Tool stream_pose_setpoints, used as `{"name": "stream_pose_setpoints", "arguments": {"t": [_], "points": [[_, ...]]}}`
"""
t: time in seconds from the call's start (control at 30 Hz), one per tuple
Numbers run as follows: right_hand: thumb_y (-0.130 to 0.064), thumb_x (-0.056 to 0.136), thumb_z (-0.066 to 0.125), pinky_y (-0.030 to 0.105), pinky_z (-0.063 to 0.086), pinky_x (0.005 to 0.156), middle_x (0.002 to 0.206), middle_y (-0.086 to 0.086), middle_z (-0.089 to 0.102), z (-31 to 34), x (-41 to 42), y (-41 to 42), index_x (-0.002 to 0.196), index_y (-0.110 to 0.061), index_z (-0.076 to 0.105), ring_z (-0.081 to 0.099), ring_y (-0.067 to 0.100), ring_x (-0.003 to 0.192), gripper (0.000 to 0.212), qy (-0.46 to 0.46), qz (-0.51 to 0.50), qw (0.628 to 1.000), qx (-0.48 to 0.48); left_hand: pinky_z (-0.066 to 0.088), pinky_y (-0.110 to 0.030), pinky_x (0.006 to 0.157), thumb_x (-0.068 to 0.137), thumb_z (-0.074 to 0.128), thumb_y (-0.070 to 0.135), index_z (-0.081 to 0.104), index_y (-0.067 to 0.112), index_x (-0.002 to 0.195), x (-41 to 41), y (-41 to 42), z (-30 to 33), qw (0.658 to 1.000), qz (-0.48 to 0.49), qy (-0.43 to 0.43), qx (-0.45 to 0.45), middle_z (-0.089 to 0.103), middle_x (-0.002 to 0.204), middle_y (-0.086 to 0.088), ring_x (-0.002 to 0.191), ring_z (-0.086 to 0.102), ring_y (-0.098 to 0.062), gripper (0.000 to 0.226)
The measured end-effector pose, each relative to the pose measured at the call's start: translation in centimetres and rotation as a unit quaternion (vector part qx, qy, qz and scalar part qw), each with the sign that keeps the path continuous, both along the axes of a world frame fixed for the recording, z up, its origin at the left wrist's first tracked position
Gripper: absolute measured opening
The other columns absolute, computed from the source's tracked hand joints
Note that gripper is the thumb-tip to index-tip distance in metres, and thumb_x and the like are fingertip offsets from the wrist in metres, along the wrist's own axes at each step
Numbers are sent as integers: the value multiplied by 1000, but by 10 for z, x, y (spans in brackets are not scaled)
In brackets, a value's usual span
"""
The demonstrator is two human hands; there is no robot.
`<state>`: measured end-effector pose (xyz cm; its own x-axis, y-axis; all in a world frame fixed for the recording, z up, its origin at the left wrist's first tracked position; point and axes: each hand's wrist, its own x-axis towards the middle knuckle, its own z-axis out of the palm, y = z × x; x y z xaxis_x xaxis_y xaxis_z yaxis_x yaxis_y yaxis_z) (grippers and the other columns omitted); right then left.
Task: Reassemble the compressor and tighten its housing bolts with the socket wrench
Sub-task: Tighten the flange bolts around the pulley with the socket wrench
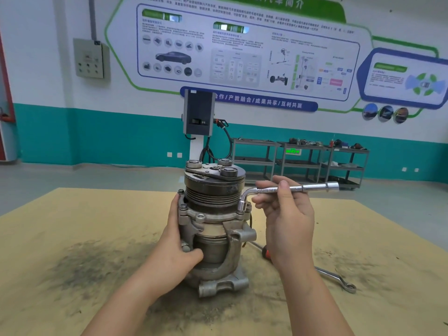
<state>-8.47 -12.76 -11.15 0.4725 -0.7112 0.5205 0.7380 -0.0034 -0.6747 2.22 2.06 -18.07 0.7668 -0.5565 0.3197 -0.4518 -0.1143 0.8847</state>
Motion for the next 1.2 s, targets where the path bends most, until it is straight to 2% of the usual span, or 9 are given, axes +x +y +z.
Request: {"name": "stream_pose_setpoints", "arguments": {"t": [0.23, 0.33, 0.47, 0.6, 0.7, 0.77, 0.87, 0.97, 1.2], "points": [[-4, 100, 38, 22, 51, 49, 67, 8, 69, 5, -2, -8, 89, -5, 57, 59, 14, 47, 21, 8, 100, 990, 99, 40, -5, 81, 87, 66, 7, -11, 81, 127, -1, 4, -2, 999, -25, 28, -19, 42, 136, 38, 114, 47, 18, 114], [0, 93, 39, 24, 48, 48, 65, 9, 68, 2, -1, -3, 80, -8, 56, 55, 16, 44, 23, -21, 57, 994, 91, 38, -13, 99, 83, 75, 17, -12, 87, 115, -2, 4, 1, 999, -29, 31, -29, 40, 134, 40, 118, 47, 16, 117], [-3, 80, 46, 20, 46, 51, 70, 5, 65, -12, -2, 17, 78, -11, 55, 55, 13, 52, 12, -49, -99, 987, -116, 34, -42, 116, 65, 86, 42, -8, 82, 126, -8, 3, 6, 998, -38, 35, -39, 41, 147, 27, 133, 46, -3, 119], [-10, 86, 67, 17, 46, 62, 75, 0, 60, -21, 4, 35, 84, -7, 63, 55, 5, 67, 6, -13, -205, 913, -352, 35, -30, 111, 45, 81, 76, -7, 76, 134, -7, 1, 5, 996, -54, 27, -63, 38, 143, 37, 127, 43, 13, 125], [0, 79, 75, 19, 52, 71, 86, 2, 66, -20, 7, 36, 89, -5, 71, 62, 5, 78, 12, 23, -208, 896, -392, 42, -32, 109, 52, 69, 85, -6, 70, 140, -5, -2, 3, 997, -45, 21, -65, 38, 146, 33, 132, 46, 0, 116], [4, 78, 74, 21, 54, 76, 91, 2, 70, -18, 4, 35, 95, -7, 73, 67, 8, 84, 20, 20, -212, 899, -382, 50, -13, 88, 60, 62, 81, -7, 73, 136, -4, -1, 1, 996, -33, 31, -70, 46, 142, 25, 124, 55, -5, 103], [-13, 87, 69, 22, 54, 79, 90, -8, 73, -9, -4, 30, 98, -23, 71, 69, 8, 87, 16, -13, -216, 926, -310, 42, 2, 63, 62, 53, 78, -12, 76, 128, -5, -1, 2, 998, -15, 28, -60, 55, 131, 14, 93, 60, 19, 93], [-32, 93, 55, 25, 56, 74, 86, -8, 73, -1, -7, 24, 94, -31, 64, 70, 11, 75, 9, -26, -179, 968, -173, 39, 6, 64, 62, 51, 77, -12, 72, 133, -9, -1, 5, 997, -20, 35, -64, 43, 139, 28, 94, 52, 29, 95], [-15, 105, 37, 23, 54, 63, 81, 4, 74, 2, -4, 4, 109, -20, 46, 67, 15, 58, 11, -11, -90, 996, 5, 37, 8, 63, 68, 48, 72, -12, 74, 127, -14, -2, 7, 997, 2, 32, -66, 36, 129, 40, 95, 51, 16, 85]]}}
